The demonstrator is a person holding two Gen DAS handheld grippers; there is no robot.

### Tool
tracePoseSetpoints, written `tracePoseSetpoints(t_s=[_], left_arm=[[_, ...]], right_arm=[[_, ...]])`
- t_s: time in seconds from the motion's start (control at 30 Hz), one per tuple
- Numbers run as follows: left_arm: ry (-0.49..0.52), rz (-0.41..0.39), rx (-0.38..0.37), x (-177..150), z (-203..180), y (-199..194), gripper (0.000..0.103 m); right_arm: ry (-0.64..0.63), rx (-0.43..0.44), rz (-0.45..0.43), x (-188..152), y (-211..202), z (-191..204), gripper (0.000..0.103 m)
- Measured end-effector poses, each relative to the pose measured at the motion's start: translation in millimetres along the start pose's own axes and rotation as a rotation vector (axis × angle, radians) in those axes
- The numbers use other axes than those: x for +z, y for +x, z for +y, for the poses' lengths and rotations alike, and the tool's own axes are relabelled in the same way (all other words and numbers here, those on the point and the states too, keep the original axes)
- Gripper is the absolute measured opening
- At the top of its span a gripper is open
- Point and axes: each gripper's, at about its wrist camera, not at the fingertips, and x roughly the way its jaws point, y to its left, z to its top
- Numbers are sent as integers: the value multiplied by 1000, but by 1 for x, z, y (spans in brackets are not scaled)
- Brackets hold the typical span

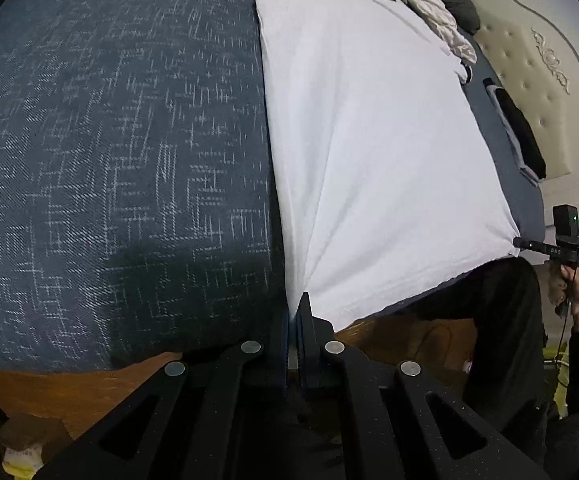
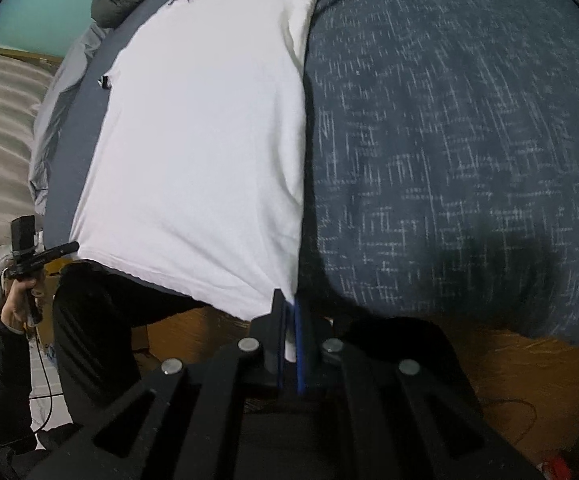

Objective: Fold clothes
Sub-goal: 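Hold the hem with both grippers and pull it to straighten the shirt, then open both grippers to release the hem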

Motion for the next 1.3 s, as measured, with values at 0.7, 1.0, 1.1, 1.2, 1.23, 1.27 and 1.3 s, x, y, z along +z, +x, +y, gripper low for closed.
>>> tracePoseSetpoints(t_s=[0.7,1.0,1.1,1.2,1.23,1.27,1.3], left_arm=[[-24,31,51,11,7,-12,25],[15,-149,183,86,-6,-54,42],[25,-222,200,132,-33,-42,43],[34,-290,197,167,-48,-27,43],[31,-305,194,176,-51,-23,44],[28,-319,191,186,-53,-19,45],[24,-332,183,197,-55,-13,46]], right_arm=[[34,-9,86,-15,-17,-11,7],[137,0,-233,82,-76,-21,34],[164,-9,-323,124,-75,-17,40],[182,3,-386,164,-76,-26,46],[189,4,-405,177,-77,-29,48],[197,8,-422,192,-74,-28,49],[203,13,-435,204,-71,-28,50]])
